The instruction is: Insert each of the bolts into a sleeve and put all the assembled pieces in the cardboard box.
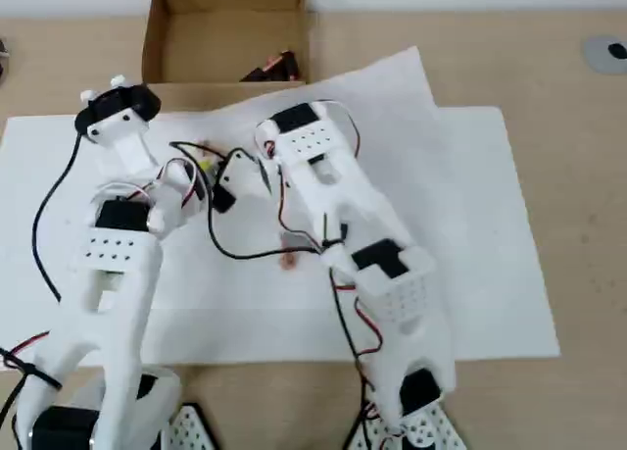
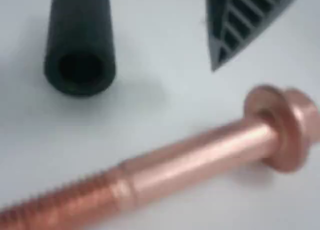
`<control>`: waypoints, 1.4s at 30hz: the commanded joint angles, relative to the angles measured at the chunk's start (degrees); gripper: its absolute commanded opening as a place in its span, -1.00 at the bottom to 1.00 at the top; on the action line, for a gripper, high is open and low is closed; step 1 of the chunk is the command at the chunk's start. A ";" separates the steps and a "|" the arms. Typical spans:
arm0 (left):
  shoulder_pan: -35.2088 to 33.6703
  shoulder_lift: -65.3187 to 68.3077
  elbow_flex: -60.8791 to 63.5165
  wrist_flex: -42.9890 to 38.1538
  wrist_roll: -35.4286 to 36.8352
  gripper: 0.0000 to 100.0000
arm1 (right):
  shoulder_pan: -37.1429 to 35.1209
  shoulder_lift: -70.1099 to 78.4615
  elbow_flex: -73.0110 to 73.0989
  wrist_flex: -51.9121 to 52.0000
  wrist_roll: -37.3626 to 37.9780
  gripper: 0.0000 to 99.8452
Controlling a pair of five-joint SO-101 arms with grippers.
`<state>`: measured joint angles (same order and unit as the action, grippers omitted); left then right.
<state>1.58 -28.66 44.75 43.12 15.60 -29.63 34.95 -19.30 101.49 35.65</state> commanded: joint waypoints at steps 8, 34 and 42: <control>0.26 -1.19 0.70 -1.49 -0.53 -0.64 | 2.68 -0.75 3.82 0.88 -0.18 -0.28; 0.35 6.73 -2.64 -1.76 -0.53 -0.64 | 7.16 -0.75 6.64 0.88 1.49 -0.84; 0.44 6.99 -2.46 -1.85 -0.62 -0.64 | 8.04 -0.84 -0.40 0.88 -3.25 -0.83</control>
<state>1.76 -21.54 44.22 41.98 15.52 -22.77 34.77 -14.99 101.49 34.42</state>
